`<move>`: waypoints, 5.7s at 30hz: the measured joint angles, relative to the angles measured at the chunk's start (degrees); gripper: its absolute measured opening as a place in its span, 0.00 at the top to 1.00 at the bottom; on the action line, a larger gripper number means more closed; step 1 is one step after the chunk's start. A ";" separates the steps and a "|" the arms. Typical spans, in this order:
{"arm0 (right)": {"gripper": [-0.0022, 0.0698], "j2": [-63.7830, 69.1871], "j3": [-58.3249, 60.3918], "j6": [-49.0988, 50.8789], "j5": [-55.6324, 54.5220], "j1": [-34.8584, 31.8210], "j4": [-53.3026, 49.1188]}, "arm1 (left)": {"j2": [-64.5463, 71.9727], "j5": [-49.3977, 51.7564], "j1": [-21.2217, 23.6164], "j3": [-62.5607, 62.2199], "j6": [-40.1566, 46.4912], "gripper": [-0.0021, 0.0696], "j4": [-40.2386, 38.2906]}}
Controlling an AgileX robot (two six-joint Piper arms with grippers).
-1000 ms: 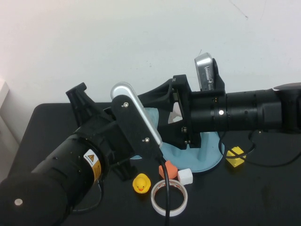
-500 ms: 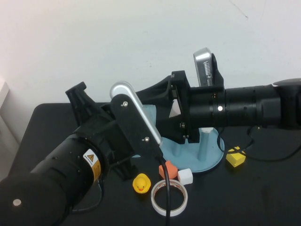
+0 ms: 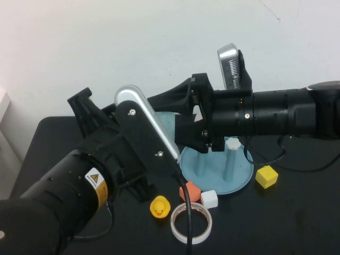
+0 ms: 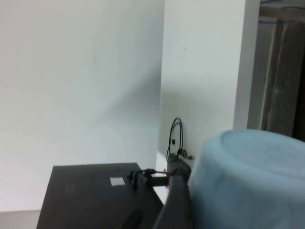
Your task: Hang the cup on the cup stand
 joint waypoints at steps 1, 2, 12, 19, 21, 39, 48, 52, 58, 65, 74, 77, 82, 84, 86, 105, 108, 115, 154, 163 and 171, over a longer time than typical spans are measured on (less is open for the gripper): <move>0.17 0.00 0.00 0.00 -0.16 -0.07 0.00 | -0.21 -0.04 0.00 0.00 0.00 0.48 0.00; 0.17 0.00 -0.10 0.00 -0.26 -0.25 0.00 | -0.67 -0.16 0.00 0.00 0.00 0.48 -0.11; 0.17 0.00 -0.26 -0.12 -3.96 -0.51 0.58 | -5.48 -1.48 0.00 0.00 0.00 0.48 -10.10; 0.17 0.23 -0.26 -2.47 -7.27 -0.89 0.15 | -8.14 -4.61 0.00 0.00 -0.09 0.48 -14.43; 0.17 0.23 -0.26 -5.20 -7.94 -0.89 0.15 | -8.63 -5.25 0.00 0.00 -0.09 0.50 -16.75; 0.17 0.23 -0.26 -70.32 -4.29 -2.39 0.11 | -39.59 0.17 0.00 14.53 4.34 0.97 -45.78; 0.17 0.23 -0.26 -94.57 -15.11 -2.39 0.02 | -53.40 -1.71 0.00 21.02 4.45 0.97 -47.56; 0.17 1.78 -1.15 -94.94 -22.13 -2.63 0.12 | -54.23 -1.34 0.00 21.16 4.45 0.97 -47.69; 0.17 8.84 -6.91 -89.78 -23.36 -2.96 0.13 | -54.23 1.52 0.00 21.18 4.70 0.97 -46.71; 0.17 16.86 -14.23 -85.60 -24.04 -3.22 0.21 | -54.23 3.82 0.00 21.28 4.79 0.97 -46.08; 0.17 19.21 -15.16 -84.76 -26.40 -4.77 0.25 | -54.23 4.44 0.00 21.28 4.91 0.97 -46.00; 0.17 19.21 -15.16 -84.48 -26.29 -4.85 0.25 | -54.23 4.44 0.00 21.30 5.26 0.97 -46.00; 0.17 19.21 -15.16 -83.45 -25.73 -4.85 0.34 | -54.23 4.44 0.00 21.30 5.64 0.97 -46.00; 0.17 19.21 -15.16 -83.42 -25.73 -4.85 0.34 | -54.23 4.44 0.00 21.40 5.72 0.97 -46.00; 0.17 19.21 -15.04 -83.00 -25.73 -4.85 0.34 | -54.23 4.44 0.00 21.40 5.87 0.97 -46.00; 0.17 20.09 -14.66 -79.38 -25.73 -4.85 0.37 | -54.23 4.55 0.00 21.52 5.87 0.97 -46.00; 0.17 20.09 -14.66 -76.23 -25.73 -4.85 -0.25 | -54.23 4.55 0.00 21.52 5.87 0.97 -46.00; 0.17 20.09 -14.66 -71.52 -26.22 -4.85 -4.27 | -54.23 4.66 0.00 21.52 5.91 0.97 -46.00; 0.03 20.09 -14.66 -59.77 -29.77 -4.85 -6.34 | -54.23 4.84 0.00 21.52 7.29 0.97 -46.00; 0.01 20.09 -14.66 -57.25 -27.46 -5.09 -7.81 | -54.23 4.95 0.00 21.52 7.39 0.97 -46.12; 0.65 14.90 -14.66 -45.27 -9.75 -11.80 -17.93 | -55.27 14.49 0.00 21.64 15.73 0.97 -55.26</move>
